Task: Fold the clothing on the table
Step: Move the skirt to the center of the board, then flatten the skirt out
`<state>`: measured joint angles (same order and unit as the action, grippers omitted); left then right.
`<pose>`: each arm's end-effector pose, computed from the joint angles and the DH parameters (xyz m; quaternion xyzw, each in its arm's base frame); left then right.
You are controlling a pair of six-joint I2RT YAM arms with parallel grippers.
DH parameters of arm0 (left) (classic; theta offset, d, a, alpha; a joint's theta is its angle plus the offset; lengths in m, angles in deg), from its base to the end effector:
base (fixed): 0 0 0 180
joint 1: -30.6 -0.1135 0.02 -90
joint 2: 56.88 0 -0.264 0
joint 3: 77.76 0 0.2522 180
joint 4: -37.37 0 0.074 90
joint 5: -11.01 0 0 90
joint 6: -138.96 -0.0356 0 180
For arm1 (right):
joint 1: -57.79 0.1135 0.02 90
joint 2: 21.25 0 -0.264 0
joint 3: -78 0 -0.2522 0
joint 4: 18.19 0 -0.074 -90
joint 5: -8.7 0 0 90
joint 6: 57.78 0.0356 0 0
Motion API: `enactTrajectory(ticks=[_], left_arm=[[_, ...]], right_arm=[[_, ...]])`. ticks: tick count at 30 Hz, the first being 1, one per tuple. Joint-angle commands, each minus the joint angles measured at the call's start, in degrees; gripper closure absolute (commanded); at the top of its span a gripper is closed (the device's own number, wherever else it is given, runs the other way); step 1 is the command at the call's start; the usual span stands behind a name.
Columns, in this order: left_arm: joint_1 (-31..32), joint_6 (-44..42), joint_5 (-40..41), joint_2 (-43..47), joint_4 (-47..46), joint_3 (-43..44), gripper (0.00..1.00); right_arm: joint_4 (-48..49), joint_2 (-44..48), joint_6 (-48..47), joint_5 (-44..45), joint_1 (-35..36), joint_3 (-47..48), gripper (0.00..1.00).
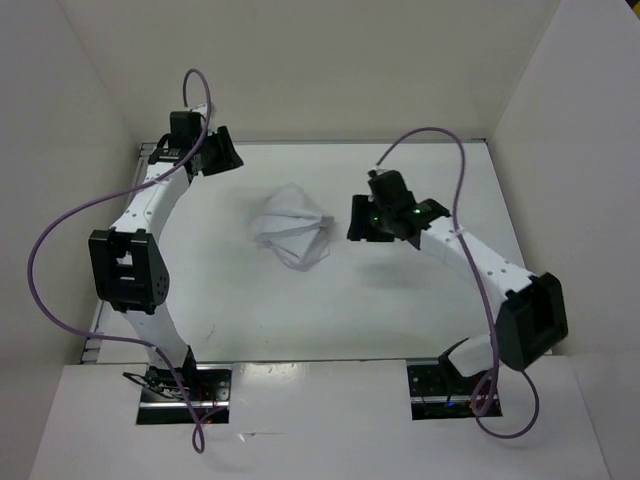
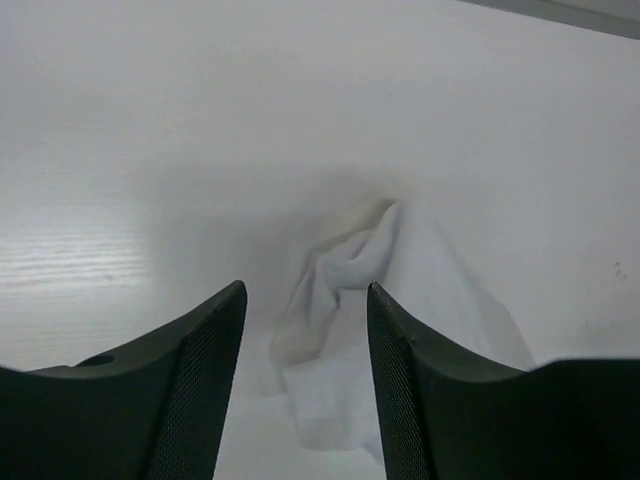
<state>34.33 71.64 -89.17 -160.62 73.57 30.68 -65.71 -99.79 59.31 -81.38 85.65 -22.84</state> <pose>0.4257 -0.0341 0.3336 -0.1003 0.8643 -0.1865 0.4561 0.2604 0.1377 0.2949 -0.0065 0.9301 0.1700 0.3256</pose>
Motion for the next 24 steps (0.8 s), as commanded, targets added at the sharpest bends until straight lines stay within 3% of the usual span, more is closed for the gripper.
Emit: enactTrajectory(ticks=[1,4,8,18,24], left_arm=[[-1.08,0.52,0.0,0.3,-1.25,-3.25,0.41],[-1.09,1.05,-4.05,2.4,-2.39,-6.5,0.38],[-1.09,1.05,-5.21,3.9,-2.4,-9.85,0.38],[-1.09,-0.62,-4.68,5.92,-1.87,-13.55,0.37],[-1.62,-0.62,-5.73,5.31,-1.87,-14.08,0.37]], right_arm=[[3.08,-6.86,-3.97,2.26,5.97,6.64,0.39],[4.04,-18.44,-5.99,3.59,9.58,11.14,0.45],[7.56,-26.98,-6.0,0.1,11.43,15.09,0.49],[12.66,-37.73,-6.0,-11.42,11.96,20.98,0.49],[11.52,-42.12,-6.52,-11.44,12.49,22.04,0.73]])
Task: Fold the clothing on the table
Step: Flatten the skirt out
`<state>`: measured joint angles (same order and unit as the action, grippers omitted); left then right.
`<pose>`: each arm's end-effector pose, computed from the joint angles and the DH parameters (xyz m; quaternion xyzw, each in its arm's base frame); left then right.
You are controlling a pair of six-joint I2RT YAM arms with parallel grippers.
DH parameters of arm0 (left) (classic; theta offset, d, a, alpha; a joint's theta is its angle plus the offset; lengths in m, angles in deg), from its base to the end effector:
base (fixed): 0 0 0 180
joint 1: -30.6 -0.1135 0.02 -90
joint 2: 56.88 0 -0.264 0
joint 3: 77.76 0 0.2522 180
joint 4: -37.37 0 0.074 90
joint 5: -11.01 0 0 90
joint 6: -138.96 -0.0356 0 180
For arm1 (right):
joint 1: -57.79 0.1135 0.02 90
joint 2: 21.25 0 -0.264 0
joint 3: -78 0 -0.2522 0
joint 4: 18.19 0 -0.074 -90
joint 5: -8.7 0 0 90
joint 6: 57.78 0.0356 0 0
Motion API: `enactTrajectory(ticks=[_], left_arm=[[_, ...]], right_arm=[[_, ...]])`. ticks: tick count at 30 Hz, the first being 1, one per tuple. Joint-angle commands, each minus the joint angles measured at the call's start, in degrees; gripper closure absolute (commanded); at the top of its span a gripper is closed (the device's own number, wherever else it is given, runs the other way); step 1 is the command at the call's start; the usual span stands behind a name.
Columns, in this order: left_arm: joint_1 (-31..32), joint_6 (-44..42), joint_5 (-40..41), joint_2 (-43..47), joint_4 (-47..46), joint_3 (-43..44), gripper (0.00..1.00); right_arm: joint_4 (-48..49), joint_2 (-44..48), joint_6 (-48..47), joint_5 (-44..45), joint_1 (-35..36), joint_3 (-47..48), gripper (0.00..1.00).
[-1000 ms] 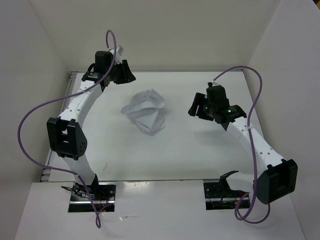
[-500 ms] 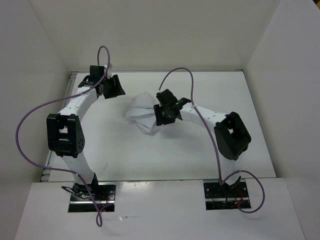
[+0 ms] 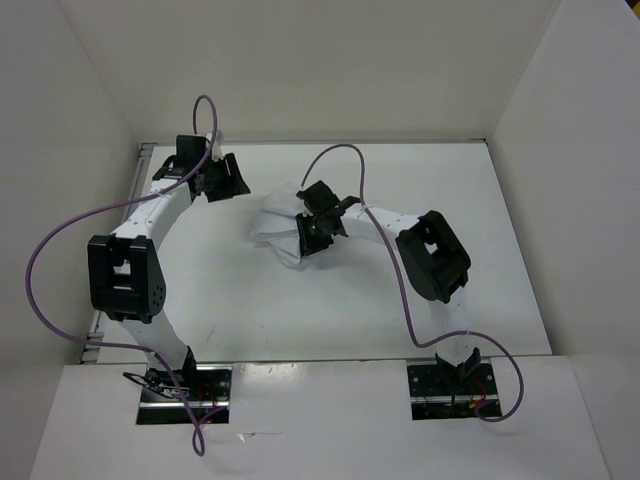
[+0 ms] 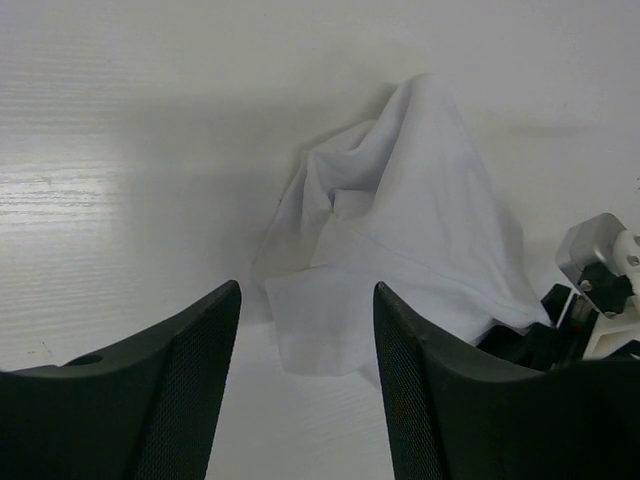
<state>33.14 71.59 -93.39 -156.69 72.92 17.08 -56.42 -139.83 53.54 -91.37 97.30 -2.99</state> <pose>0.3979 -0.0265 0.2813 -0.1055 0.8964 -0.2016 0.3804 0.3371 0.2860 0.1686 -0.1753 0.9412 0.2126 0.1955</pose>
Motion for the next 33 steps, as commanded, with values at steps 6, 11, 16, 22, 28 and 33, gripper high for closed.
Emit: enactTrajectory(ticks=[6,11,16,22,28,33], left_arm=[[-0.96,-0.57,-2.65,1.37,-1.74,-1.01,0.37],[-0.96,-0.57,-3.19,1.37,-1.74,-1.54,0.37],[-0.96,-0.57,-3.71,1.37,-2.27,-2.15,0.37],[-0.96,-0.57,-5.03,0.76,-2.8,-2.15,0.37],[-0.96,-0.57,-5.65,0.23,-2.8,-1.63,0.37],[-0.96,-0.57,-5.65,0.23,-2.8,-1.63,0.37]], right_arm=[[1.0,-1.22,-0.76,0.91,1.36,0.8,1.0],[-2.59,9.23,-0.76,11.62,3.47,1.4,1.0],[-8.13,19.43,-1.37,17.88,5.31,7.45,1.0],[-14.62,17.44,-3.48,16.4,5.32,12.65,0.76],[-9.2,9.17,-1.55,8.67,5.32,10.02,0.51],[-8.49,2.85,-1.55,5.85,5.32,11.25,0.45]])
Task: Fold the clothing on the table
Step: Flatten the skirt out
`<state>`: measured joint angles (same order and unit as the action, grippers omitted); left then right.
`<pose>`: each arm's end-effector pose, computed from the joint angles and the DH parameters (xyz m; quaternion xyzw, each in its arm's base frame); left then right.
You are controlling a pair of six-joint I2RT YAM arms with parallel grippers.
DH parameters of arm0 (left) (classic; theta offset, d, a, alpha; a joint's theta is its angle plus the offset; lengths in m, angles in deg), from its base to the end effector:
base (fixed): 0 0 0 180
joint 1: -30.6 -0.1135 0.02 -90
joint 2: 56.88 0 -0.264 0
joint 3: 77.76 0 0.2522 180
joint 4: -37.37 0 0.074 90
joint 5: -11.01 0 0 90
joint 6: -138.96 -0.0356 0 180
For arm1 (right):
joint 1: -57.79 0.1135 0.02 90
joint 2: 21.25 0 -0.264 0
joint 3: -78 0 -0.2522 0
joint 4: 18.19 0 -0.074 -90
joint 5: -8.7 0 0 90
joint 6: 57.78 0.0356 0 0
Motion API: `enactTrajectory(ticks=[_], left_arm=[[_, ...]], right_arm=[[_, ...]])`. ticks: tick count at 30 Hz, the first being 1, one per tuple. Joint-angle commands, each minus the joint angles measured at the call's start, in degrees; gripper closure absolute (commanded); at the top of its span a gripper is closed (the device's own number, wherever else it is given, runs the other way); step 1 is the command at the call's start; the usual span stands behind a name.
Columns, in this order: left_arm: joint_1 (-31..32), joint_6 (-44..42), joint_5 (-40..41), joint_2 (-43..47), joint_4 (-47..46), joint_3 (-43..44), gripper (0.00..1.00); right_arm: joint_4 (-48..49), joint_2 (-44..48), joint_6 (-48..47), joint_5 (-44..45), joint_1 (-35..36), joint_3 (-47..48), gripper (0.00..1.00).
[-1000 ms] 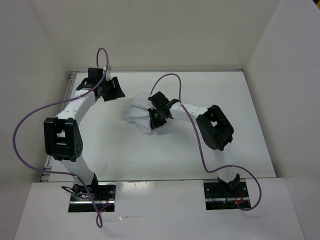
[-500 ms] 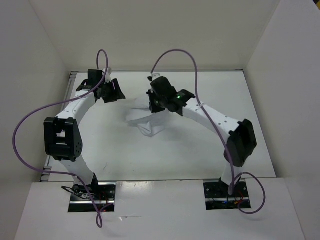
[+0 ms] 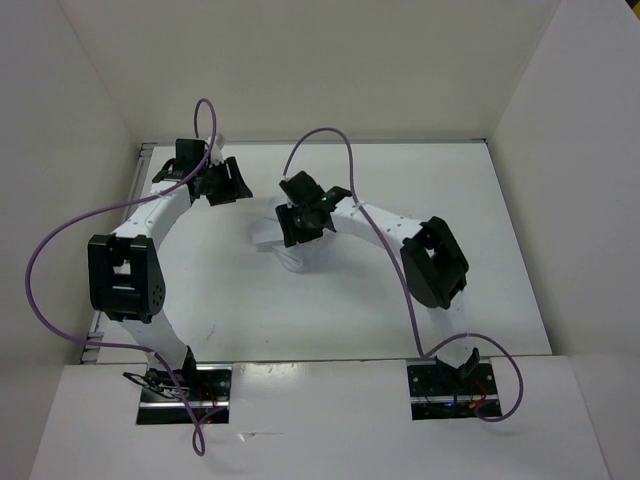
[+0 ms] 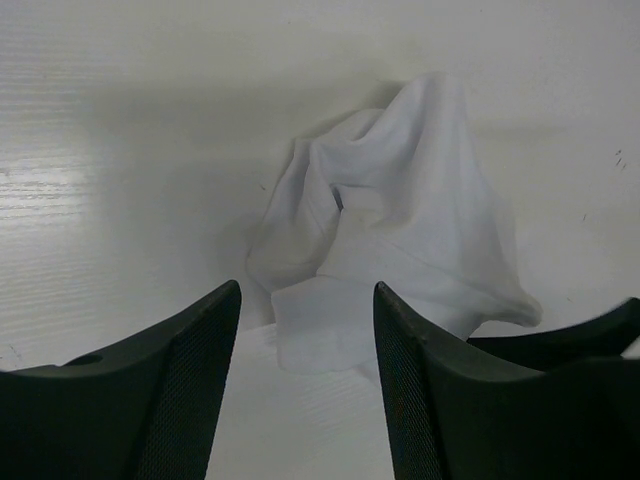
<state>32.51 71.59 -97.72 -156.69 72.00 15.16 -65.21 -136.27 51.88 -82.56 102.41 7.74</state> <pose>0.3954 -0.0246 0.2720 -0.0961 0.8970 -0.2311 0.3643 0.3196 0.3165 0.2428 -0.2080 0.9232 0.1807 0.2680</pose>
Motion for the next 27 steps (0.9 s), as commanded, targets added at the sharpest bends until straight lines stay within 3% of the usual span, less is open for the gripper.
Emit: enactTrajectory(ticks=[1,5,7,8,9,10,13,19,23,27], left_arm=[[-0.33,-0.57,-1.32,0.75,-1.88,0.3,0.37],[-0.86,-0.57,-0.79,0.76,-1.35,0.3,0.37],[-0.86,-0.57,-0.79,1.28,-1.35,0.3,0.37],[-0.86,-0.57,-0.79,1.28,-1.35,-0.22,0.37],[-0.86,-0.57,-0.79,1.28,-1.35,-0.23,0.37],[-0.86,-0.57,-0.79,1.28,-1.35,-0.23,0.37],[-0.86,-0.57,-0.27,1.28,-1.35,-0.23,0.37],[-0.86,-0.57,-0.87,0.68,-1.35,0.3,0.37],[-0.86,-0.57,-0.88,0.67,-1.35,0.3,0.37],[-1.38,-0.57,-0.88,0.67,-1.35,0.3,0.37]], right_arm=[[0.3,-1.51,0.12,-2.96,0.2,0.52,0.45],[0.82,-5.21,0.82,-2.17,0.2,0.52,0.45],[0.21,-6.35,1.43,-2.17,0.2,0.52,0.51],[-0.4,-6.35,1.43,-2.17,0.2,0.52,0.68],[-0.41,-6.35,2.22,-1.3,0.2,0.52,0.97],[-1.02,-4.09,2.83,0.01,0.73,0.52,1.0],[-5.23,2.06,2.14,6.42,2.57,4.9,1.0],[-11.48,17.54,-0.5,16.63,4.86,22.22,1.0],[-10.16,22.38,-0.5,23.05,4.86,20.39,1.0],[-10.69,25.8,-1.55,20.15,5.92,19.86,1.0]])
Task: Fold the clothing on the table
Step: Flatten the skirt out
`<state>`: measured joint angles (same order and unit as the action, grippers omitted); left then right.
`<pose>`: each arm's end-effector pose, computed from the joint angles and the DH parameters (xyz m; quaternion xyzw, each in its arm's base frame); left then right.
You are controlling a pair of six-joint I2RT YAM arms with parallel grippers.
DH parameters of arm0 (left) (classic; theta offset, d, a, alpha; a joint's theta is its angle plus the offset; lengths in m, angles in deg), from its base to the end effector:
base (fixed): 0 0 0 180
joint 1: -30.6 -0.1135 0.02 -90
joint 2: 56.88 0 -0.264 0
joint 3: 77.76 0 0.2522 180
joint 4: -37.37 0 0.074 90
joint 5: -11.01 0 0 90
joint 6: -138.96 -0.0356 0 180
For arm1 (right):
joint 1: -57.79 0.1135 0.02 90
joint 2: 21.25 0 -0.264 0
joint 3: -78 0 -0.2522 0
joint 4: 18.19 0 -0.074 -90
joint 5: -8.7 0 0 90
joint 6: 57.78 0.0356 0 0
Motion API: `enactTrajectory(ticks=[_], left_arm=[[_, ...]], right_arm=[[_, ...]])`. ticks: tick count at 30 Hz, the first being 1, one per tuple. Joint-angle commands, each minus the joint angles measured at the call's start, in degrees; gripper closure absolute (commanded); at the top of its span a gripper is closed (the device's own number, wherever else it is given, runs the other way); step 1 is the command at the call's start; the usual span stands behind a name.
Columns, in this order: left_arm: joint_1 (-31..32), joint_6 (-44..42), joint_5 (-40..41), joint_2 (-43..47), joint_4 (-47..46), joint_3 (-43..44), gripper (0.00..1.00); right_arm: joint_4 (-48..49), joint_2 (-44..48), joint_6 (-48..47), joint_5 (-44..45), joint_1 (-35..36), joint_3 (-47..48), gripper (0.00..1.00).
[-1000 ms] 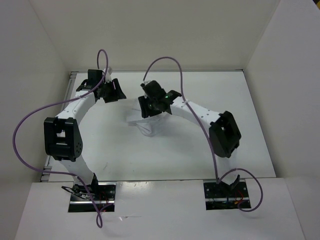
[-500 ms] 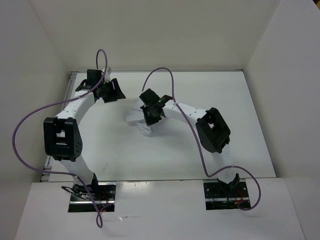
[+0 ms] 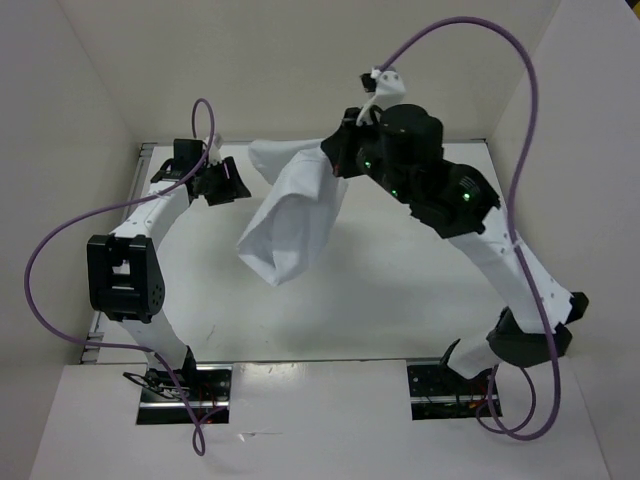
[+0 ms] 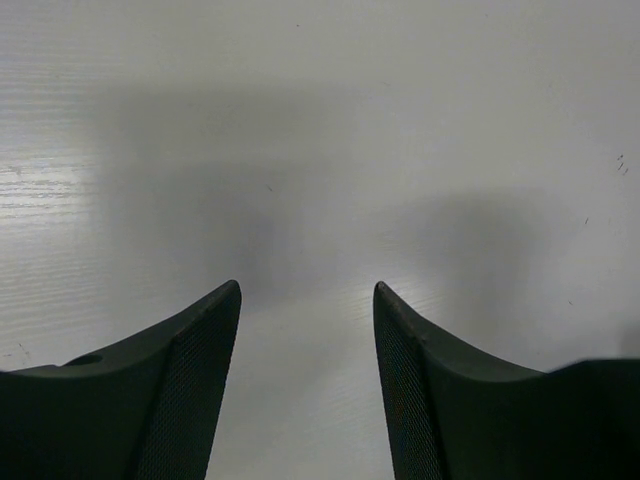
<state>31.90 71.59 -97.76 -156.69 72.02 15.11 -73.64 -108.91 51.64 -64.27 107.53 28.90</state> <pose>0.3955 -0.0204 0.2717 -0.1008 0.8967 -0.2294 0.3649 0.2009 0.2211 0.5272 -0.1116 0.7672 0.2576 0.5767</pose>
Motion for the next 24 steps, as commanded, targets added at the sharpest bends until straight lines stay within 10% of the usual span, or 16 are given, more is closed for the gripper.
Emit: enactTrajectory(ticks=[1,6,7,8,11,24], left_arm=[[-0.77,-0.57,-0.84,0.67,-1.37,0.34,0.37],[-0.77,-0.57,-0.84,0.67,-0.85,0.34,0.37],[-0.77,-0.57,-0.84,0.67,-0.85,0.34,0.37],[-0.77,-0.57,-1.44,0.67,-0.85,0.34,0.37],[-0.77,-0.57,-1.97,0.67,-0.32,0.87,0.37],[-0.77,-1.63,-4.79,1.2,-0.32,-2.2,0.37]], right_arm=[[-2.25,-0.86,-1.84,1.86,1.58,-1.82,1.0],[-2.51,-1.02,-1.05,8.88,-0.24,-3.76,0.96],[-3.47,-3.63,0.43,10.8,-1.12,-3.76,0.85],[-4.61,-5.31,1.05,12.39,-1.74,-3.76,0.49],[-11.46,-12.61,3.51,19.23,-2.36,-2.97,0.33],[-14.21,-14.64,11.77,16.36,-2.36,-21.07,0.33]])
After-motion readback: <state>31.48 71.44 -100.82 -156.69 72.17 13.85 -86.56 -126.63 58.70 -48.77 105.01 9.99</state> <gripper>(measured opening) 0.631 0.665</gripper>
